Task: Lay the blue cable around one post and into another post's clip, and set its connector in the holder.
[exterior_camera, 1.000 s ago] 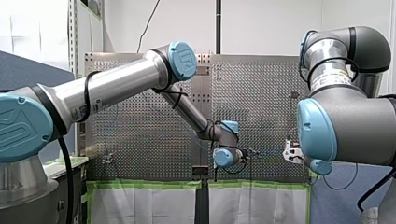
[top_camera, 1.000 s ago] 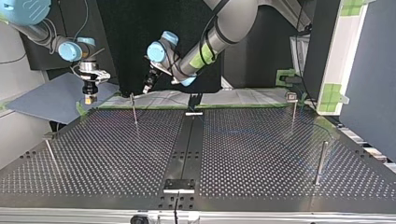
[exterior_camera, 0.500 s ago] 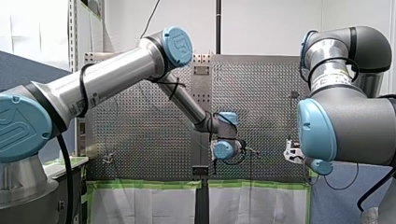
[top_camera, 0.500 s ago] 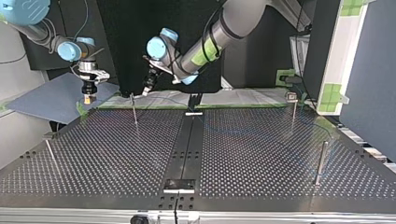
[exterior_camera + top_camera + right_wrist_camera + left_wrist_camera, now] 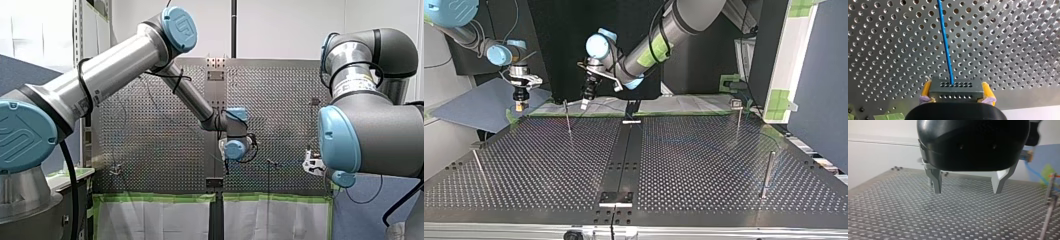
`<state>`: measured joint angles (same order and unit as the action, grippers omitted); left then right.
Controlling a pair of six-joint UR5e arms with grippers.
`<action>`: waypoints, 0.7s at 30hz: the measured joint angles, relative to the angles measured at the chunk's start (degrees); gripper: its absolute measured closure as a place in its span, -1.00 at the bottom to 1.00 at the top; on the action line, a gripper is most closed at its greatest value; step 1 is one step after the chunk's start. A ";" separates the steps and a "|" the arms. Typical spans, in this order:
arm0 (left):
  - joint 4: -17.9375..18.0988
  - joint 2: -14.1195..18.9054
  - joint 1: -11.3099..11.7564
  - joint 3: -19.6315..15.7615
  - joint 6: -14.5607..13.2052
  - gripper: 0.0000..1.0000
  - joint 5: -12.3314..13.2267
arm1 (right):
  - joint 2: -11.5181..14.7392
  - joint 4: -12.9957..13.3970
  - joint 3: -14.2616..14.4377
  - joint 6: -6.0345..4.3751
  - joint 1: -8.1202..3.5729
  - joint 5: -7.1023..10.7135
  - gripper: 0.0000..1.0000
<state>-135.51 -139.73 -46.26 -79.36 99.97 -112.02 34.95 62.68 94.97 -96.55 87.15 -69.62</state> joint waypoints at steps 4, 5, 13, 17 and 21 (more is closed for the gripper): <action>1.93 1.92 0.24 -1.93 1.02 -1.00 -0.10 | 0.00 -0.07 0.00 -0.31 0.01 0.00 0.58; 2.36 2.35 0.30 -2.35 1.25 -1.00 -0.12 | 0.00 -0.07 0.00 -0.38 0.01 0.00 0.58; 5.84 5.83 0.55 -5.84 1.66 -1.00 -0.06 | 0.00 -0.09 0.00 -0.66 0.04 0.00 0.58; 7.62 7.62 0.63 -7.62 1.58 -1.00 -0.04 | 0.00 0.01 0.00 -0.74 0.06 0.00 0.58; 8.37 9.55 0.81 -9.55 0.71 -1.00 -0.65 | 0.00 0.05 0.00 -0.76 0.07 0.05 0.58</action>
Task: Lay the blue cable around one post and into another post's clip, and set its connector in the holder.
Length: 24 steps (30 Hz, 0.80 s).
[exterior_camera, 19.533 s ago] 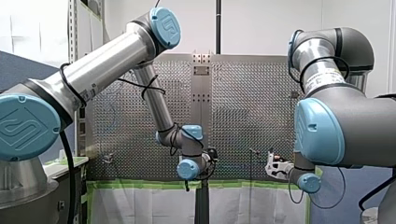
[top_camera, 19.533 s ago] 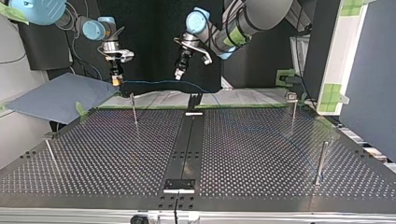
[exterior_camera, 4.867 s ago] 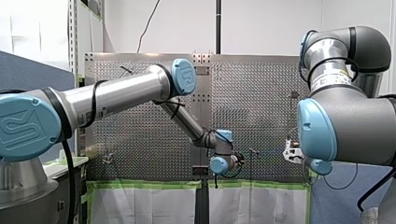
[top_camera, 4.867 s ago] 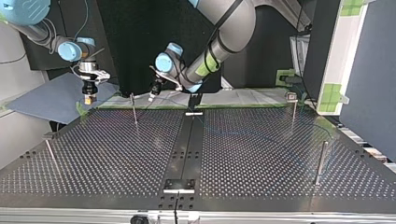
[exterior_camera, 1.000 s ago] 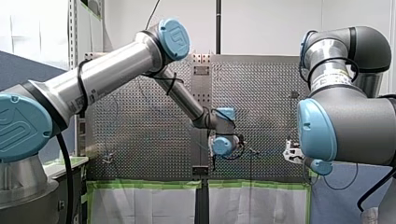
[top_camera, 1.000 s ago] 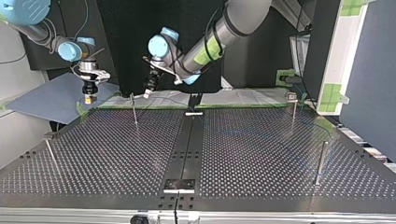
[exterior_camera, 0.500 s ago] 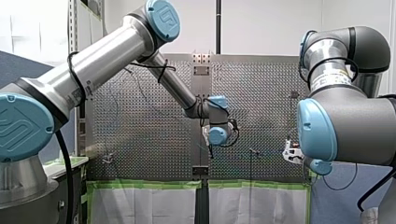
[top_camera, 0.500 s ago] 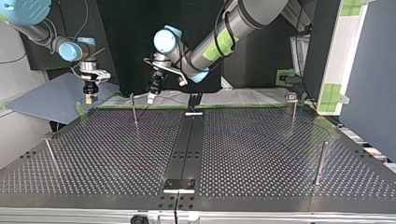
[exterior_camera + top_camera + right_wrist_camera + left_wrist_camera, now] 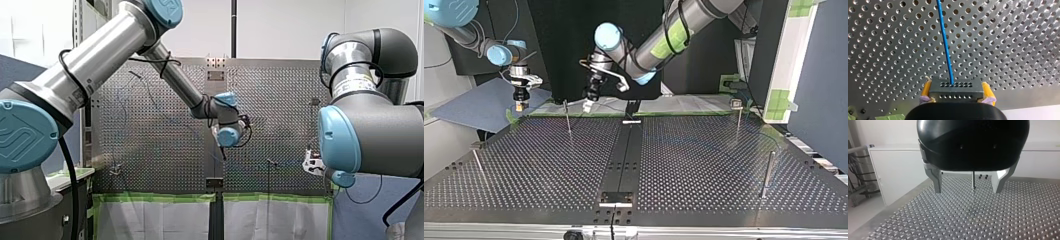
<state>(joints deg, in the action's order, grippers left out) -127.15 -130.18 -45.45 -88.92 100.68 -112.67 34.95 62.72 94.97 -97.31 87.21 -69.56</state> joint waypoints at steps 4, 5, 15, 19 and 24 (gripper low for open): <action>0.65 1.87 0.46 -1.88 -0.18 -1.00 -1.33 | 0.00 -0.02 0.00 0.00 0.02 0.10 0.58; 0.99 2.33 0.60 -2.32 0.03 -1.00 -1.49 | 0.00 -0.02 0.00 0.00 0.02 0.11 0.58; 5.45 7.03 2.15 -7.03 2.80 -1.00 0.18 | 0.00 -0.04 0.00 -0.01 0.10 0.13 0.58; 6.38 8.81 2.80 -8.82 3.58 -1.00 0.85 | 0.00 0.02 0.00 -0.01 0.11 0.12 0.58; 6.23 11.35 3.60 -11.34 3.06 -1.00 0.97 | -0.03 0.04 0.00 0.00 0.11 0.19 0.58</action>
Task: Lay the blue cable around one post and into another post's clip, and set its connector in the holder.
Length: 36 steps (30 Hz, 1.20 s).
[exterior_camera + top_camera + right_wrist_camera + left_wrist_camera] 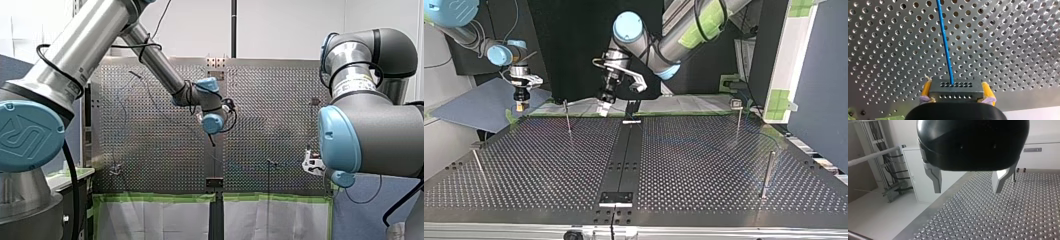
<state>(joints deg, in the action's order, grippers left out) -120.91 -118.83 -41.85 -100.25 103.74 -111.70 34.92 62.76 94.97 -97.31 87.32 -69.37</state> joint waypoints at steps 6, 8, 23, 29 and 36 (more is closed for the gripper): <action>-0.99 3.20 0.90 -3.21 -1.10 -1.00 -0.10 | 0.01 0.00 0.00 0.00 0.00 0.02 0.58; -1.15 4.25 1.19 -4.26 -1.28 -1.00 -0.12 | 0.02 0.00 0.00 0.00 0.00 0.02 0.58; 0.32 12.01 2.99 -12.02 -2.29 -1.00 0.50 | 0.03 0.00 0.01 0.00 0.00 0.02 0.58; 2.17 14.32 4.00 -14.72 -2.69 -1.00 1.20 | 0.03 -0.03 0.00 0.00 0.20 0.02 0.58; 2.48 14.28 5.04 -18.06 -2.89 -1.00 2.25 | 0.02 -0.14 0.00 0.00 0.45 0.02 0.58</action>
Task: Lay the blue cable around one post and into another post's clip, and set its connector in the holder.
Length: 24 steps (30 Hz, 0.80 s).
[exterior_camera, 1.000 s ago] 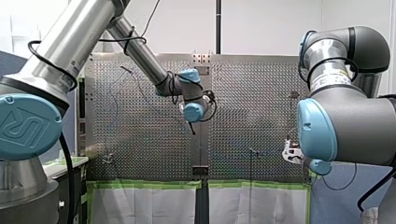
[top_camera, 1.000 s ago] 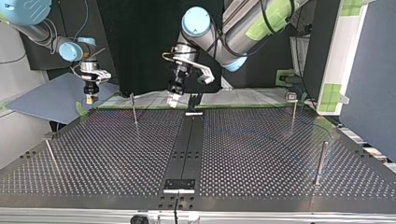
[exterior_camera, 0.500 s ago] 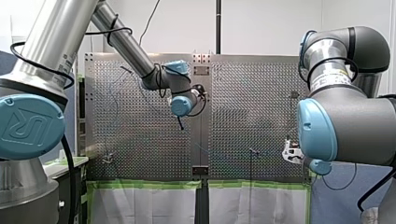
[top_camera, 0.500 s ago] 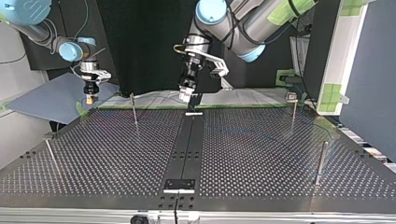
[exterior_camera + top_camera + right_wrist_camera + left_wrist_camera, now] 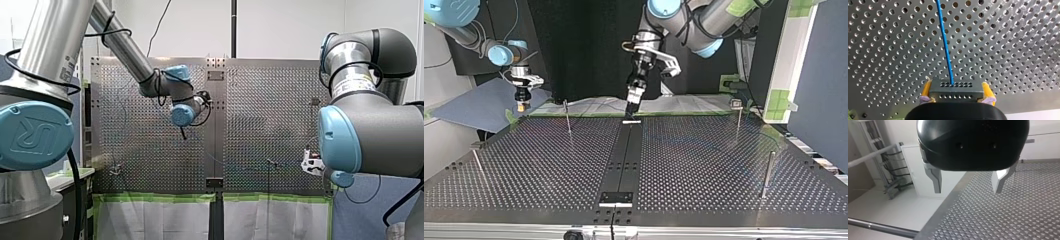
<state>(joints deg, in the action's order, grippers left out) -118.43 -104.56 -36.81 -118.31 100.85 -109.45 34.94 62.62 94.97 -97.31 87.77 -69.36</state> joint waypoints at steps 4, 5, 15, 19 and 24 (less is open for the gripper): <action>0.72 -1.06 0.34 -1.56 0.07 -1.00 0.95 | -0.01 -0.03 0.00 0.00 0.22 0.00 0.58; 1.04 -1.42 0.39 -1.96 0.11 -1.00 1.15 | 0.00 -0.03 0.00 0.00 0.24 0.00 0.58; 3.54 -5.66 0.99 -6.76 0.19 -1.00 1.33 | 0.00 -0.03 0.00 0.00 0.28 -0.02 0.58; 3.61 -5.97 1.23 -8.42 0.03 -1.00 1.00 | 0.00 -0.03 0.00 0.00 0.31 -0.07 0.58; 3.63 -6.02 1.33 -10.53 -0.10 -1.00 0.82 | 0.00 -0.03 0.00 0.00 0.31 -0.08 0.58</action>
<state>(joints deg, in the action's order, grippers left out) -114.80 -110.57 -35.48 -128.84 100.74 -108.64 34.95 62.59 94.97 -97.31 88.08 -69.44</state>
